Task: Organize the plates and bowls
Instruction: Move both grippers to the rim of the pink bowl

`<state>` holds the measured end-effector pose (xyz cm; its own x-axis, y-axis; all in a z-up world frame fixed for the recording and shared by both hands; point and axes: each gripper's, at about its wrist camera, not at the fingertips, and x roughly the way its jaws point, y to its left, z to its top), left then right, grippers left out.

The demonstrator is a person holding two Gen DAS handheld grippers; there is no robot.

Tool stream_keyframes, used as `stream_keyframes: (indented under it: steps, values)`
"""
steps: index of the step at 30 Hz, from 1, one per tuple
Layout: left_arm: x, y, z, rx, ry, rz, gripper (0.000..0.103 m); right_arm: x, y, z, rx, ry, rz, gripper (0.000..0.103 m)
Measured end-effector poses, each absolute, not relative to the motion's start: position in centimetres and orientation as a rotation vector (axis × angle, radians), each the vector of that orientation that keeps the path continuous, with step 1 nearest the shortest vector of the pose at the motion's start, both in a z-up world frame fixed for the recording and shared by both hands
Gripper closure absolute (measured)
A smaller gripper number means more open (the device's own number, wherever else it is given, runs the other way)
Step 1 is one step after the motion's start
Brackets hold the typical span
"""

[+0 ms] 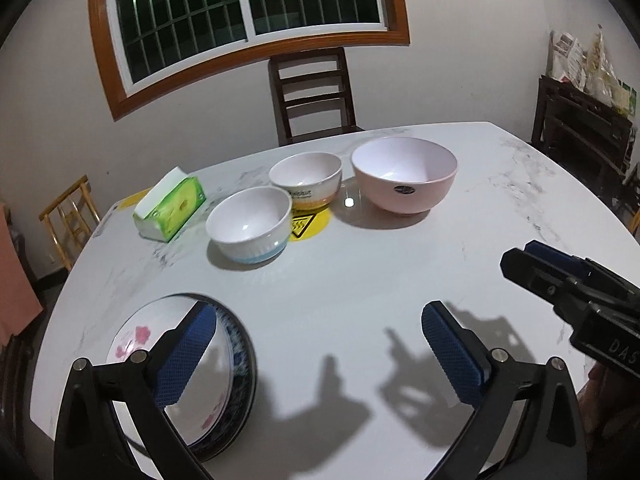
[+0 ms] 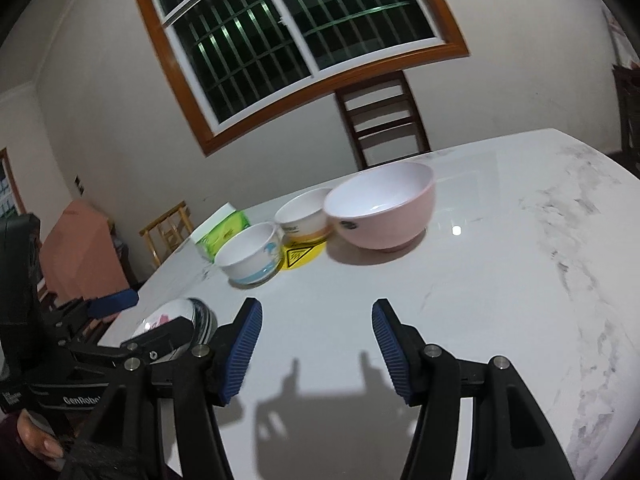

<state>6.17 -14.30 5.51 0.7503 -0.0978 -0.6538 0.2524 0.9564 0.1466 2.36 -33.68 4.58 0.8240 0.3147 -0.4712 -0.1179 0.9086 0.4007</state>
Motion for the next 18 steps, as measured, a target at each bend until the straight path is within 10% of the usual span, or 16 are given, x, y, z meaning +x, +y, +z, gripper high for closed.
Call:
stream_keyframes:
  steps: [18]
  values:
    - [9.7,-17.4,3.7,0.200,0.771,-0.268,0.001,3.5,-36.8,1.8,0.399,0.661,0.143,0.044]
